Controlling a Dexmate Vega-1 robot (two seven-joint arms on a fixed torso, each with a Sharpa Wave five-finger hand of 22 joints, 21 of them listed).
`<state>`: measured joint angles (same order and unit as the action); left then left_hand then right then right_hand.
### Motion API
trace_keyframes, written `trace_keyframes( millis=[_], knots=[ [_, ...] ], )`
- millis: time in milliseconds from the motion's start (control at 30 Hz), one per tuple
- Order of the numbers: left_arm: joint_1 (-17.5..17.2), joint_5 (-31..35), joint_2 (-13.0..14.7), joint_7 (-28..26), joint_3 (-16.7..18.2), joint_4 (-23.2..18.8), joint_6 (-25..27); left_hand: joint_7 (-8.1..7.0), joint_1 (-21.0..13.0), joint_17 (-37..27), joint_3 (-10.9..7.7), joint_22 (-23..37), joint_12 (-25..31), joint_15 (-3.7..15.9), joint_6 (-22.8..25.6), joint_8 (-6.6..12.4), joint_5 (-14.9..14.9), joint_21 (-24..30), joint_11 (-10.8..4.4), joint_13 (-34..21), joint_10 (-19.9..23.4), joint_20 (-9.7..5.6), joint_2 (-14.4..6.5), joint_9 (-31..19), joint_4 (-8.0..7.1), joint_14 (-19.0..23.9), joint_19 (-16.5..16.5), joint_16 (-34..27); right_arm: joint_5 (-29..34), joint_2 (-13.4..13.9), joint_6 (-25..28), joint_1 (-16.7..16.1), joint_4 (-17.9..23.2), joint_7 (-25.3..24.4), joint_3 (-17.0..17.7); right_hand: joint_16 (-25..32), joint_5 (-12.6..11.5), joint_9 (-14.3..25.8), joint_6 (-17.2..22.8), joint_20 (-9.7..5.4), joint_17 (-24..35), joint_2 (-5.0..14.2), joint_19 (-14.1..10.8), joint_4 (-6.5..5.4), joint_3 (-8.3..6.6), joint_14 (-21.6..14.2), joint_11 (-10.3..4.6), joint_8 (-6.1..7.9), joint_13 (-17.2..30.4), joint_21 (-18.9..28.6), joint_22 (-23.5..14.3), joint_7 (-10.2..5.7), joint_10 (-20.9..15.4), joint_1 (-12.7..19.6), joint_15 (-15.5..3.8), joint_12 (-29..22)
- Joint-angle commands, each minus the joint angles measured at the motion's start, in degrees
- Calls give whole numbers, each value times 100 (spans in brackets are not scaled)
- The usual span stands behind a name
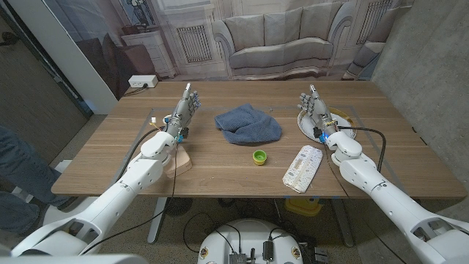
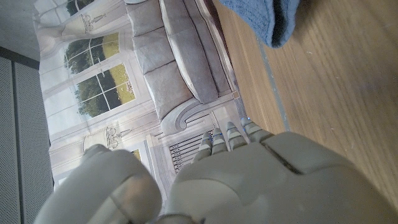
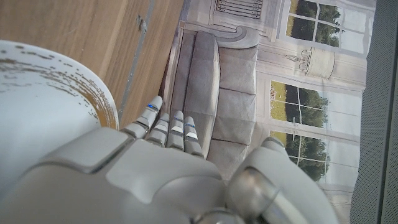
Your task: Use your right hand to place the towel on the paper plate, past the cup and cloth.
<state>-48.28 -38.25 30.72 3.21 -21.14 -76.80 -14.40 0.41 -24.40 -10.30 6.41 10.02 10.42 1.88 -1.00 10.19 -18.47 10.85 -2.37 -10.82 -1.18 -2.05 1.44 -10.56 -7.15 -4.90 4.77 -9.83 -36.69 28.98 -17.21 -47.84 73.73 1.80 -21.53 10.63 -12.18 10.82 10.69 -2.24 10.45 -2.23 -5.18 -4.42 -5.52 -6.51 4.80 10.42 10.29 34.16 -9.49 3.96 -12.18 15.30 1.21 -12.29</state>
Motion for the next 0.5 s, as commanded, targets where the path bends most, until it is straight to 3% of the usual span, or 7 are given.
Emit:
trace_keyframes(
  millis=[33,500],
  knots=[
    [-116,-28,115,-35,31,-369,77,-5,-39,-22,22,26,59,3,-32,46,-36,34,-73,-26,44,-240,6,-20,-30,-14,28,-50,68,-38,-178,-32,-53,31,-24,28,-34,7,29,-192,15,5,-46,1,-44,-43,8,37,17,13,-31,-4,-56,34,-10,-27],
    [-113,51,186,-91,32,-519,104,-3,-58,-20,31,26,105,-7,61,97,-56,48,-35,-22,125,-225,-30,-20,-19,59,1,-87,297,78,-328,-145,337,-93,-37,40,-47,5,27,-196,9,25,-74,22,-49,-73,-19,48,19,-32,-32,-55,-105,64,-40,-37]
  ],
)
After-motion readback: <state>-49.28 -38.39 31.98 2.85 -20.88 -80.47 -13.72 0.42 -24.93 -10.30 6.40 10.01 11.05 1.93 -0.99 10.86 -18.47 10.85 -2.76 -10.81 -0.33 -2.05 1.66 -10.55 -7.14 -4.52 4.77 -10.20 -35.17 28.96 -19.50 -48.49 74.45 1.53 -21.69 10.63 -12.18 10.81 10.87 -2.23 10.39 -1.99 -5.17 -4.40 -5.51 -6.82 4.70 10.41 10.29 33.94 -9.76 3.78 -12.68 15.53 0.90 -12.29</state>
